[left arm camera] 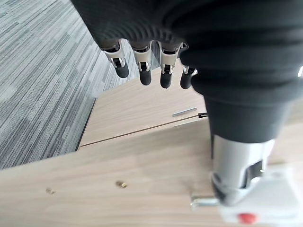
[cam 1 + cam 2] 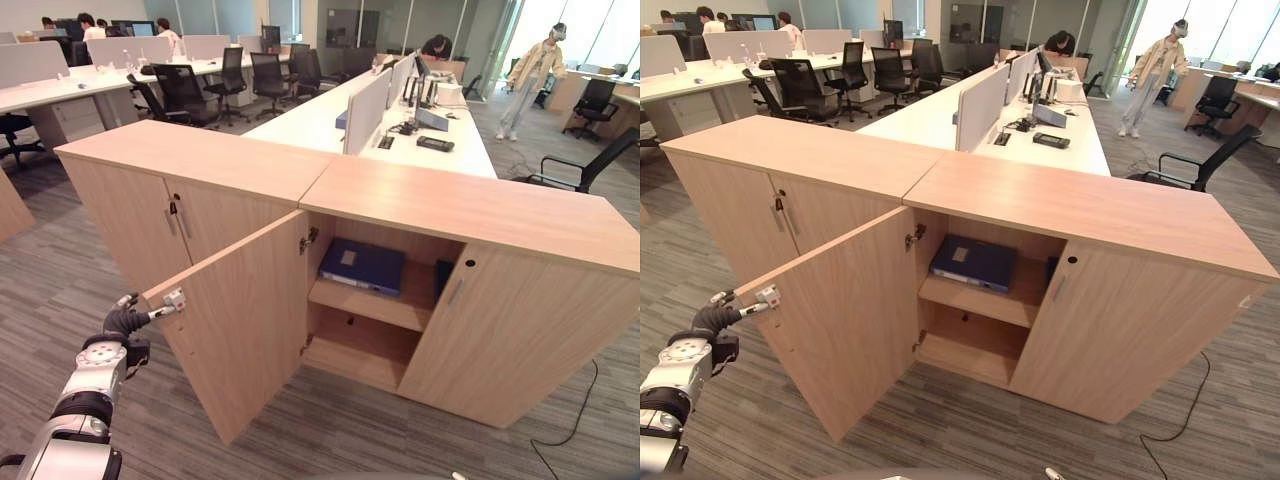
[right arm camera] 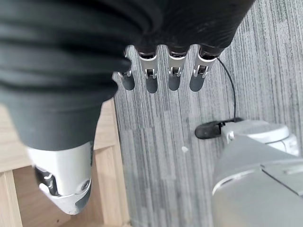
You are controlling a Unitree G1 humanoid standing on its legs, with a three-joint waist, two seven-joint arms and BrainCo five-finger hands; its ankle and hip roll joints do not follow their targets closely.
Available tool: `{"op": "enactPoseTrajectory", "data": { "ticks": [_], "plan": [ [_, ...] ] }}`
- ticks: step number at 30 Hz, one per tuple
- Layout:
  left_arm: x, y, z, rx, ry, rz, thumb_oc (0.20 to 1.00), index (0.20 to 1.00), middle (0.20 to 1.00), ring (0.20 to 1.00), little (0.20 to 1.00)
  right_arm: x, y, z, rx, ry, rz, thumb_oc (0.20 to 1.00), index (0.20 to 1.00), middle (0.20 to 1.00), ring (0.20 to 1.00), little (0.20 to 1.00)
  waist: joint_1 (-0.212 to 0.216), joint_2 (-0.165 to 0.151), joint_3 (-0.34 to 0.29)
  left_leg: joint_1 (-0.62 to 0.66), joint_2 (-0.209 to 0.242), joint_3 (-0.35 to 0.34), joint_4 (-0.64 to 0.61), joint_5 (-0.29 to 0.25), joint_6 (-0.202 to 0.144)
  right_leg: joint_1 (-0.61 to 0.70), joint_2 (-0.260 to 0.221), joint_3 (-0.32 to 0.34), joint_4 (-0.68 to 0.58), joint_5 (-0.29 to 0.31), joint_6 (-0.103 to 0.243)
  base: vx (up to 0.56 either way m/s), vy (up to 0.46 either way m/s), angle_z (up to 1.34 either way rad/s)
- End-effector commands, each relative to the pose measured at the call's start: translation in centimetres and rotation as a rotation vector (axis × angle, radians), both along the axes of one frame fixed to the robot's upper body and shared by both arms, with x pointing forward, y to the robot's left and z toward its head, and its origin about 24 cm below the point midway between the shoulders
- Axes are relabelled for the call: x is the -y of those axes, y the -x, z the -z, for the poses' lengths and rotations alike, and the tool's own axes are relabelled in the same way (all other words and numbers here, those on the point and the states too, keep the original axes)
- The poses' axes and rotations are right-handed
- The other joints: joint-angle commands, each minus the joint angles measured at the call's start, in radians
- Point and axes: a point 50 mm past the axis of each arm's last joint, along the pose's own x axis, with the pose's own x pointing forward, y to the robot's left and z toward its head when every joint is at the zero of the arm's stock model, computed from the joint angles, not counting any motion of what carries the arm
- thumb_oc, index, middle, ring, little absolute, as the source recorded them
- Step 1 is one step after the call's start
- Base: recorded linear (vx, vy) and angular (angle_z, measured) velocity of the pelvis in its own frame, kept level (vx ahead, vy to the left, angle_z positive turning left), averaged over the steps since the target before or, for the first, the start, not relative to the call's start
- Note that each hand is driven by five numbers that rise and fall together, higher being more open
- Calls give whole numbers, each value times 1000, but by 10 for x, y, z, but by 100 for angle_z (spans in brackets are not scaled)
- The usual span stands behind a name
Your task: Put the empty folder in the office cabinet
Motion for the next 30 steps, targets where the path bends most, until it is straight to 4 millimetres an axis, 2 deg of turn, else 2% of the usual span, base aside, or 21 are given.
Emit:
{"op": "enactPoseTrajectory", "data": {
  "ticks": [1,2,3,4,9,10,11,12,13,15,16,17,19,22,23,24,26,28,30],
  "plan": [
    [71,-60,-18,158,96,206,1000,1000,1000,1000,1000,0,-30,-3,50,19,-74,1000,1000,1000,1000,1000,-66,21,18,-25,-42,-61,12,-67,43,32,46,-8,6,-68,37,13,-7,6],
    [98,-60,-4,132,139,273,1000,1000,1000,1000,1000,-4,-32,-2,53,13,-83,1000,1000,1000,1000,1000,-68,20,19,-23,-43,-62,12,-69,44,32,46,-8,6,-69,36,8,-4,7],
    [110,-59,1,124,166,294,1000,1000,1000,1000,1000,-6,-33,-1,53,8,-86,1000,1000,1000,1000,1000,-70,19,20,-23,-43,-62,12,-69,44,32,46,-8,6,-69,36,8,-4,7],
    [110,-59,1,124,166,294,1000,1000,1000,1000,1000,-6,-33,-2,53,9,-86,1000,1000,1000,1000,1000,-70,20,20,-22,-43,-62,12,-69,44,32,46,-8,6,-69,36,3,2,4],
    [179,-51,24,92,300,440,1000,1000,1000,1000,1000,-16,-38,1,59,-7,-82,1000,1000,1000,1000,1000,-71,17,28,-21,-45,-73,12,-72,47,36,45,-16,6,-72,32,-7,-3,8],
    [207,-49,25,100,349,514,1000,1000,1000,1000,1000,-21,-42,1,63,-11,-83,1000,1000,1000,1000,1000,-70,15,33,-23,-45,-79,12,-72,48,36,44,-20,6,-72,31,-13,-10,20],
    [207,-49,25,100,349,514,1000,1000,1000,1000,1000,-20,-42,1,63,-11,-82,1000,1000,1000,1000,1000,-70,15,33,-23,-45,-80,12,-72,48,36,44,-20,6,-72,31,-26,-15,19],
    [239,-44,21,121,410,611,1000,1000,1000,1000,1000,-25,-47,1,73,-17,-81,1000,1000,1000,1000,1000,-68,14,40,-25,-46,-88,12,-72,50,36,42,-25,6,-73,31,-15,-6,10],
    [239,-44,21,121,410,611,1000,1000,1000,1000,1000,-25,-47,1,72,-17,-80,1000,1000,1000,1000,1000,-68,14,40,-25,-46,-89,12,-72,50,36,42,-25,6,-73,31,-26,-9,5],
    [277,-41,7,166,458,766,1000,1000,1000,1000,1000,-31,-54,1,88,-26,-73,1000,1000,1000,1000,1000,-67,12,49,-28,-49,-98,12,-72,52,35,41,-29,6,-74,30,-23,-7,7],
    [277,-41,7,166,458,766,1000,1000,1000,1000,1000,-31,-54,1,88,-26,-73,1000,1000,1000,1000,1000,-67,12,49,-28,-49,-98,12,-72,52,35,41,-29,6,-74,30,-24,-16,8],
    [294,-43,-4,202,465,837,1000,1000,1000,1000,1000,-36,-56,2,94,-36,-72,1000,1000,1000,1000,1000,-68,10,55,-30,-50,-103,12,-71,53,35,41,-32,6,-75,31,-11,-13,8],
    [301,-44,-10,226,479,860,1000,1000,1000,1000,1000,-38,-59,2,98,-38,-74,1000,1000,1000,1000,1000,-67,8,59,-31,-50,-104,13,-70,53,36,41,-34,6,-74,31,-19,-14,10],
    [321,-47,-36,316,491,956,1000,1000,1000,1000,1000,-41,-64,1,110,-35,-82,1000,1000,1000,1000,1000,-66,6,65,-35,-51,-110,14,-69,54,35,41,-38,6,-73,31,-8,-11,-4],
    [332,-47,-52,371,494,1020,1000,1000,1000,1000,1000,-43,-65,1,109,-37,-83,1000,1000,1000,1000,1000,-66,5,66,-35,-51,-112,14,-69,53,35,39,-40,6,-73,31,0,0,0],
    [332,-47,-52,370,494,1020,1000,1000,1000,1000,1000,-43,-65,1,109,-37,-83,1000,1000,1000,1000,1000,-67,5,67,-35,-51,-112,14,-69,53,35,39,-40,6,-74,31,0,0,0],
    [342,-45,-68,421,493,1086,1000,1000,1000,1000,1000,-45,-66,1,109,-40,-91,1000,1000,1000,1000,1000,-68,4,69,-36,-51,-114,14,-70,53,35,39,-42,6,-74,30,-1,-11,-5],
    [367,-30,-104,542,522,1281,1000,1000,1000,1000,1000,-46,-65,2,102,-43,-95,1000,1000,1000,1000,1000,-67,7,74,-37,-52,-118,15,-70,53,36,39,-44,8,-76,31,0,-7,-4],
    [378,-21,-116,576,537,1362,1000,1000,1000,1000,1000,-47,-65,2,99,-45,-91,1000,1000,1000,1000,1000,-67,6,76,-43,-55,-118,16,-63,54,31,35,-44,9,-71,30,0,0,0]
  ]
}}
